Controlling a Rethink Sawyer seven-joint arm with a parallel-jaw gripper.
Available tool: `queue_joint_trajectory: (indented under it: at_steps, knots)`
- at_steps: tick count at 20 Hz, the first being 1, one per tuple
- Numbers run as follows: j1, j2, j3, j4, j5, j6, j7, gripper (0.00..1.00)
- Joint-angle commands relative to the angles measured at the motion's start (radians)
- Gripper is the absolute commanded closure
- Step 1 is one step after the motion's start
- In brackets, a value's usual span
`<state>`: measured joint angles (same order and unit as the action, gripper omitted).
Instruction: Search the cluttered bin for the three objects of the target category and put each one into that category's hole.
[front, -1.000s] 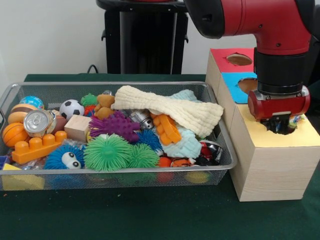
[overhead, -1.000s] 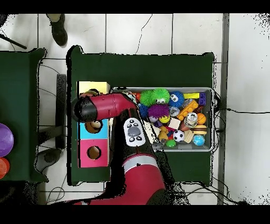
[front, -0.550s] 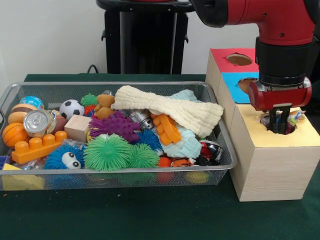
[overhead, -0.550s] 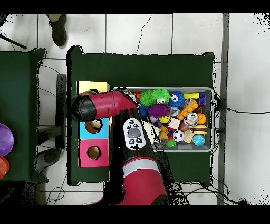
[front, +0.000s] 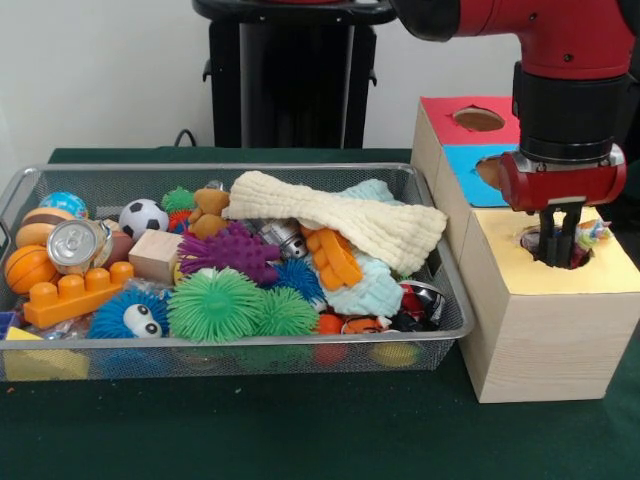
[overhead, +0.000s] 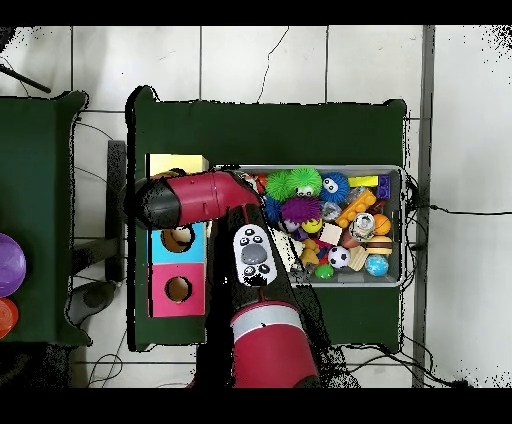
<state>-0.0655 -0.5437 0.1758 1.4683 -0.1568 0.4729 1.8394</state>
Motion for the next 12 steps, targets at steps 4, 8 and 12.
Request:
queue_joint_trajectory:
  at_steps: [4,8,12]
  knots:
    - [-0.006,-0.025,0.052,0.061,0.022,0.174,0.037,1.00]
    - [0.001,-0.039,0.046,0.060,0.027,0.195,0.046,1.00]
    - [0.004,-0.055,0.046,0.070,0.030,0.205,0.055,1.00]
